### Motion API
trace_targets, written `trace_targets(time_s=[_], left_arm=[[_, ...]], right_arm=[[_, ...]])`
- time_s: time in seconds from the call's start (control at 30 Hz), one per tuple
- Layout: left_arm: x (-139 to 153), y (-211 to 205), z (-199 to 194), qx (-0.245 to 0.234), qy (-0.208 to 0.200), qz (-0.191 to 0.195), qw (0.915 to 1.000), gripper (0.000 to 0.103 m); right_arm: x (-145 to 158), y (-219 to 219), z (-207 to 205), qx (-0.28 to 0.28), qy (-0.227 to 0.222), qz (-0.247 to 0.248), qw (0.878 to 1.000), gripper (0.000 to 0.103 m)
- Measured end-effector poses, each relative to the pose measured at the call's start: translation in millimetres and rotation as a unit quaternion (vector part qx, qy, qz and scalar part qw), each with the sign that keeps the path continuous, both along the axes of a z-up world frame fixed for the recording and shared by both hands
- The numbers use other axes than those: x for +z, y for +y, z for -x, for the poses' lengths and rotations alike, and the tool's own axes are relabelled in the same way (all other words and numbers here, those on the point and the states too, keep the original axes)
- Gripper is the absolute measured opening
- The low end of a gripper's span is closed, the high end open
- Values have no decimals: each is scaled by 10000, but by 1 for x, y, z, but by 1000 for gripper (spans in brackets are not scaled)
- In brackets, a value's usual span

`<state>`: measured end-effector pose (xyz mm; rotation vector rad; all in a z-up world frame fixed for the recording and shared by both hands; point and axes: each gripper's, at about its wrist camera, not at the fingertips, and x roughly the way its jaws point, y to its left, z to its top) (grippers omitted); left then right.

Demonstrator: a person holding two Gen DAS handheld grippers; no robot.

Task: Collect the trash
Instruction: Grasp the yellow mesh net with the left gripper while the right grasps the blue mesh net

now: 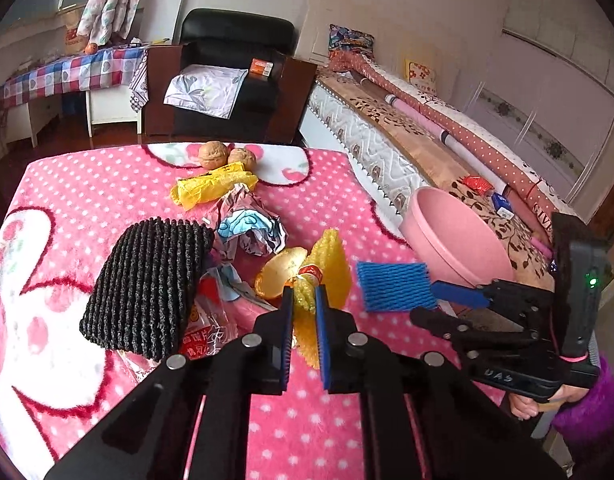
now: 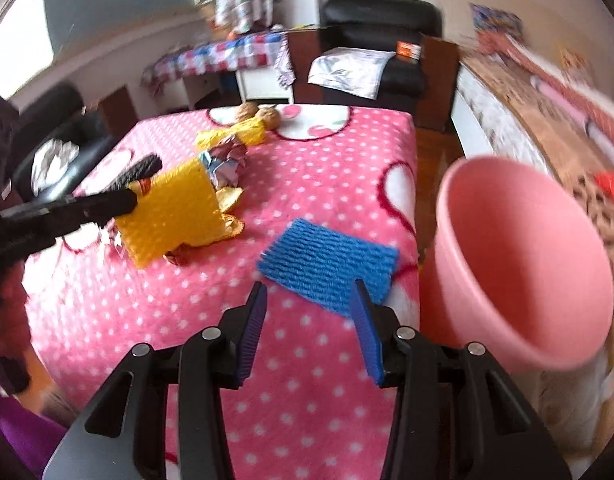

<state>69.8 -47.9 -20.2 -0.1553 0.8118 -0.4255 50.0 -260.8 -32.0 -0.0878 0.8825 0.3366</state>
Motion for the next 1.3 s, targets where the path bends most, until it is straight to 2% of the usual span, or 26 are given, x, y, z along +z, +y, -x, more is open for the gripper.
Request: trace_targets(time_s=[0.2,0.3,0.5,0.53,0.67,0.7,0.77,0.9,1.07,1.3], left_arm=[[-3,5,-3,64,88,63,9999,10],[-3,6,-4,77,112,72,9999,10],[-7,7,-9,118,231,134,9996,10],[-8,7,-11,121,260,149,9995,10],[-10,6,-13,130,290,134,9994,10],[-9,5,-13,130,294,132,9994,10],[-9,4,-13,129,290,123,9994,10],[-7,0,-14,134,274,106,9995,10],[-3,-3,-11,142,220,97,9996,10],[2,-16,-6,121,154,-1,9998,10]], right_arm=[[-13,19,-9,589,66,606,9964,44],[-22,23,-15,660,8,1041,9924,44],[-21,18,-23,656,-52,1019,9926,44],[-21,16,-25,629,-39,951,9935,44],[-20,6,-32,424,10,669,9969,20],[-19,1,-34,378,61,449,9983,14],[-17,-6,-36,275,145,130,9994,8],[-9,-20,-35,41,271,-579,9979,7],[-1,-28,-27,-109,378,-1361,9899,7],[0,-38,-11,-319,677,-2432,9671,7]])
